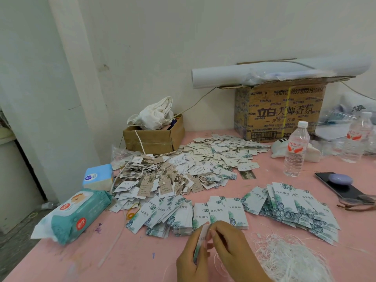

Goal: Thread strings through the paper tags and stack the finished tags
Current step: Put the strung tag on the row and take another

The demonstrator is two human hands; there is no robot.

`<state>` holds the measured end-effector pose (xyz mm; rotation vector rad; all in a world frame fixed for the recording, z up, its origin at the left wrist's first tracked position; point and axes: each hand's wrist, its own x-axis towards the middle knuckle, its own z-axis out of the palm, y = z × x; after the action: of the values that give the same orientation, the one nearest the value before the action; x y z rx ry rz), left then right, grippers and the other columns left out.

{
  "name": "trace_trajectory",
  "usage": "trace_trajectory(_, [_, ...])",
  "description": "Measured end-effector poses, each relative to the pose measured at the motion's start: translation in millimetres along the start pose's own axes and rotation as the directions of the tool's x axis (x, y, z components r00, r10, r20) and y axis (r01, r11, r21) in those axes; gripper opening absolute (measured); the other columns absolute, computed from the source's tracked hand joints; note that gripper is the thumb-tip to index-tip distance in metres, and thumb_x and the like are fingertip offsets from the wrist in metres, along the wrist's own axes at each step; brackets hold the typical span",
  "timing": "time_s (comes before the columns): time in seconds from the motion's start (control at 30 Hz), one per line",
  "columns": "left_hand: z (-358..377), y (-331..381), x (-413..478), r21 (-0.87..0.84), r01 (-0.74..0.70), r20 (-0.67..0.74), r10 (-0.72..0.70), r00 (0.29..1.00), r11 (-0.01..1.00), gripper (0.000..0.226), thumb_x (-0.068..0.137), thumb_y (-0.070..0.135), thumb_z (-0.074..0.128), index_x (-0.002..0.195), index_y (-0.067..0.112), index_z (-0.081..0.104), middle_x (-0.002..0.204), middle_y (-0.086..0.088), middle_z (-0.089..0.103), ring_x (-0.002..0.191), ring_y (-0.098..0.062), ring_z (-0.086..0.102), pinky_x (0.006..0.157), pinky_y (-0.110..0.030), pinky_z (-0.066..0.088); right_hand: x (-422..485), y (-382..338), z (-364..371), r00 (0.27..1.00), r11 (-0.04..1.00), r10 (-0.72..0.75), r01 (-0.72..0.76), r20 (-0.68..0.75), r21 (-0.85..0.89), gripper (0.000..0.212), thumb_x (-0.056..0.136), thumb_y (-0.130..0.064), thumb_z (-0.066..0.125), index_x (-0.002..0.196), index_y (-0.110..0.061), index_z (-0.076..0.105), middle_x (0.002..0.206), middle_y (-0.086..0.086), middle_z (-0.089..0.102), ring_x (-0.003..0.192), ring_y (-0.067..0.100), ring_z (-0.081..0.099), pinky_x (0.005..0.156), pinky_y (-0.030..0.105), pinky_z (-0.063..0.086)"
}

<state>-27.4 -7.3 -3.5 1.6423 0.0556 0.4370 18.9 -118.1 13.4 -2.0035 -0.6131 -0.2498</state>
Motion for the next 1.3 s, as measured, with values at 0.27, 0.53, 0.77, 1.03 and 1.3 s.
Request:
trace_trajectory(0.27, [2.5, -1.5, -1.8, -0.031, -0.057, -0.005, 0.057, 0.998, 0.998, 0.040, 0.095, 0.001, 0.054, 0.109, 0.034, 0.073, 0.106, 0.014, 0.073, 0.102, -0.005, 0.068, 0.083, -0.018, 0.054, -2.3, -7.8, -4.0, 0.998, 0.979, -0.054, 0.049, -0.021, -0.199, 0.024, 0.096, -0.011, 0.051, 0.077, -0.025, 0.053, 0.072, -0.014, 0.047, 0.061, 0.004, 0.045, 0.059, 0.016, 0.034])
trace_trajectory(0.53, [3.6, -4.6, 0.3, -0.052, -0.066, -0.031, 0.065, 0.997, 0.996, 0.060, 0.092, -0.004, 0.058, 0.098, 0.054, 0.071, 0.106, 0.010, 0.074, 0.098, 0.000, 0.067, 0.081, -0.009, 0.049, -5.8, -12.3, -5.4, 0.997, 0.944, -0.081, 0.073, -0.013, -0.321, 0.023, 0.094, -0.014, 0.051, 0.074, -0.025, 0.052, 0.068, -0.018, 0.039, 0.062, 0.001, 0.043, 0.057, 0.014, 0.033])
trace_trajectory(0.77, [0.4, -5.2, -2.6, -0.032, -0.050, 0.057, 0.051, 0.997, 0.998, 0.052, 0.098, -0.001, 0.049, 0.117, 0.045, 0.065, 0.118, 0.026, 0.066, 0.115, 0.005, 0.059, 0.090, -0.007, 0.044, -6.2, -10.8, -1.2, 0.999, 0.940, -0.030, 0.015, -0.037, -0.342, 0.020, 0.093, -0.012, 0.051, 0.075, -0.020, 0.055, 0.067, -0.014, 0.042, 0.059, 0.002, 0.039, 0.056, 0.016, 0.031])
trace_trajectory(1.03, [0.9, -10.6, -2.1, -0.011, -0.023, 0.058, 0.023, 0.998, 1.000, 0.045, 0.100, 0.010, 0.051, 0.118, 0.050, 0.063, 0.111, 0.019, 0.071, 0.100, -0.007, 0.068, 0.086, -0.016, 0.051, -6.5, -6.4, -2.8, 0.998, 0.945, -0.019, -0.003, -0.063, -0.326, 0.021, 0.094, -0.009, 0.051, 0.076, -0.019, 0.053, 0.071, -0.005, 0.051, 0.064, 0.012, 0.046, 0.056, 0.019, 0.033])
trace_trajectory(1.3, [-0.7, -14.1, -0.9, -0.011, -0.010, 0.071, 0.011, 0.997, 1.000, 0.031, 0.100, 0.020, 0.052, 0.121, 0.039, 0.065, 0.105, 0.012, 0.073, 0.090, -0.011, 0.071, 0.081, -0.028, 0.056, -4.5, 0.8, -10.1, 0.996, 0.928, 0.044, -0.071, -0.082, -0.366, 0.023, 0.096, -0.032, 0.053, 0.079, -0.026, 0.067, 0.076, -0.010, 0.064, 0.068, 0.006, 0.055, 0.060, 0.026, 0.045])
